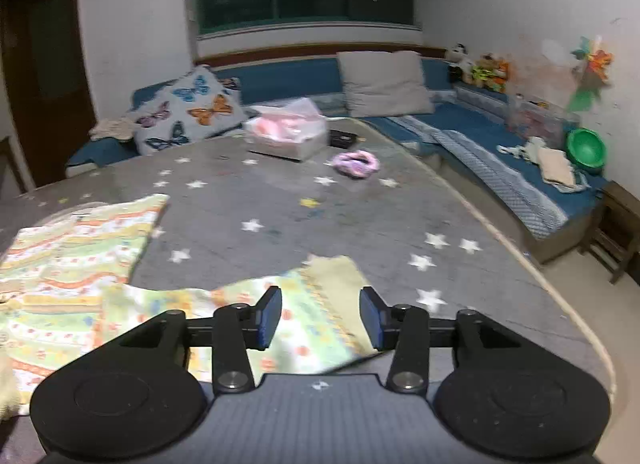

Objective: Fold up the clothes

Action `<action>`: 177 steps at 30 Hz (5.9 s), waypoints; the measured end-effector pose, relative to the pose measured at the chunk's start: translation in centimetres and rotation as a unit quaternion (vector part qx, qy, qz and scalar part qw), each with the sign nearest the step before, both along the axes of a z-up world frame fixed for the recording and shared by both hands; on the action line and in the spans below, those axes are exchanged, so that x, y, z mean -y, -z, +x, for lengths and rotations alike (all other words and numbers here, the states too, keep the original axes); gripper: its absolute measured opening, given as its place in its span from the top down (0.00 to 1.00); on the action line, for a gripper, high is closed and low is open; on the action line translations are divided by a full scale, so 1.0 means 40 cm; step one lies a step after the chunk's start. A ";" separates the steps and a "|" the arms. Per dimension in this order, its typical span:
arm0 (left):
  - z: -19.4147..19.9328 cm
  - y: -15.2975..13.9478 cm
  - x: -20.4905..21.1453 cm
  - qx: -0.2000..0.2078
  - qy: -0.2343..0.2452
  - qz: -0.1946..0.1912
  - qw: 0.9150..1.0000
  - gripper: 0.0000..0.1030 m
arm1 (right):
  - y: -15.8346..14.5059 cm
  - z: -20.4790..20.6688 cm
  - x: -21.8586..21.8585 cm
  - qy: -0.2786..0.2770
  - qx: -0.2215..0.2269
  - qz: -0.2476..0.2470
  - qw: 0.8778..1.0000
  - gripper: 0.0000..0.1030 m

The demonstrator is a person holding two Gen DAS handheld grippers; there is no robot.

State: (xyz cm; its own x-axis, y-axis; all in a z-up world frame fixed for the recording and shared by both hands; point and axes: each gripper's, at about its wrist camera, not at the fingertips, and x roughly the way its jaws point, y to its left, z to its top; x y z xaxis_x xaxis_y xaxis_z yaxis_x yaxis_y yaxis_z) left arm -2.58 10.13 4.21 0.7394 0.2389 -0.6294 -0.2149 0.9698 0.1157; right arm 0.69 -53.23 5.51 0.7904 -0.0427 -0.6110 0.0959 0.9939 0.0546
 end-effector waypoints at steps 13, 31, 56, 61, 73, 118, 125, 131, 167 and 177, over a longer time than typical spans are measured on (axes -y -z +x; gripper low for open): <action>0.109 0.080 -0.055 -0.020 -0.079 0.069 0.994 0.18 | 0.089 0.073 -0.063 -0.029 -0.049 0.012 0.998 0.54; 0.072 0.045 -0.139 -0.012 -0.157 -0.010 0.987 0.15 | 0.103 0.089 -0.072 -0.035 -0.052 -0.006 0.998 0.45; 0.204 0.113 0.394 -0.017 0.189 0.056 0.980 0.12 | 0.054 0.057 -0.401 -0.258 -0.034 -0.003 0.966 0.40; 0.150 0.117 0.412 0.001 0.221 0.079 0.972 0.11 | 0.059 0.041 -0.440 -0.286 -0.040 -0.003 0.958 0.40; 0.103 0.101 0.428 0.025 0.252 0.085 0.964 0.10 | 0.089 -0.017 -0.493 -0.332 -0.051 -0.017 0.942 0.39; 0.119 0.102 0.516 0.005 0.283 0.043 0.958 0.00 | 0.117 0.031 0.058 0.052 -0.020 -0.028 0.998 0.56; 0.115 0.098 0.509 0.009 0.279 0.038 0.960 0.00 | 0.108 0.022 0.064 0.059 -0.016 -0.014 0.998 0.88; 0.117 0.099 0.499 0.008 0.275 0.029 0.961 0.00 | 0.075 0.005 0.050 0.042 0.002 0.028 0.999 0.94; 0.057 0.084 0.326 0.027 0.209 -0.017 0.977 0.00 | -0.106 0.116 -0.592 -0.347 0.018 0.141 0.927 0.58; 0.044 0.040 0.287 0.046 0.190 -0.017 0.981 0.00 | 0.059 0.097 -0.469 -0.308 -0.072 0.032 0.948 0.47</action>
